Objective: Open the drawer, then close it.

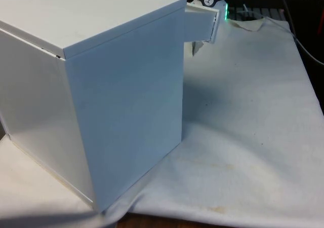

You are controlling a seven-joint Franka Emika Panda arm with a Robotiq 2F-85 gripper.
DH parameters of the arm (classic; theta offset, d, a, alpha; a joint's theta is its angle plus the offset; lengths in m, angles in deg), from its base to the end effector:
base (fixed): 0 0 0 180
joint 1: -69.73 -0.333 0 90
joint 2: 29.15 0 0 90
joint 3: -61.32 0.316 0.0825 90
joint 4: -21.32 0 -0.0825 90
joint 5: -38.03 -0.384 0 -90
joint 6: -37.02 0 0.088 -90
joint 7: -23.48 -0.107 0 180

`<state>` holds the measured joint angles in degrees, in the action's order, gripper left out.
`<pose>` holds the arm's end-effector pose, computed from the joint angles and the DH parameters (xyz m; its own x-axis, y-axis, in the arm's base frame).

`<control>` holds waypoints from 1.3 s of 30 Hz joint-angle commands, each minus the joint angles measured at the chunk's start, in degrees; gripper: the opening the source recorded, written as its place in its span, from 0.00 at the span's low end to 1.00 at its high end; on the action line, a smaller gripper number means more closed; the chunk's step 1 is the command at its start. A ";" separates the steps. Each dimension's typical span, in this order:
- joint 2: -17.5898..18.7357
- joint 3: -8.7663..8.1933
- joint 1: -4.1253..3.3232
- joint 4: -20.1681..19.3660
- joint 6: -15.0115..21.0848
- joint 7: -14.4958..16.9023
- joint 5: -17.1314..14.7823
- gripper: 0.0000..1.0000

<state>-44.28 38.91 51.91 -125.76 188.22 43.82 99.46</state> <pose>0.4484 -0.0121 0.3758 0.4506 0.8792 -0.1547 0.7659 -0.2917 0.5730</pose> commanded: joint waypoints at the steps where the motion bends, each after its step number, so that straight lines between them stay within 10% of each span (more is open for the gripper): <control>1: -0.23 0.46 0.52 0.69 -0.52 -1.09 1.78 0.00; 39: 0.06 0.69 0.29 4.41 -2.64 -6.19 9.22 0.00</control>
<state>-44.28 39.26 51.85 -122.04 185.82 38.72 107.08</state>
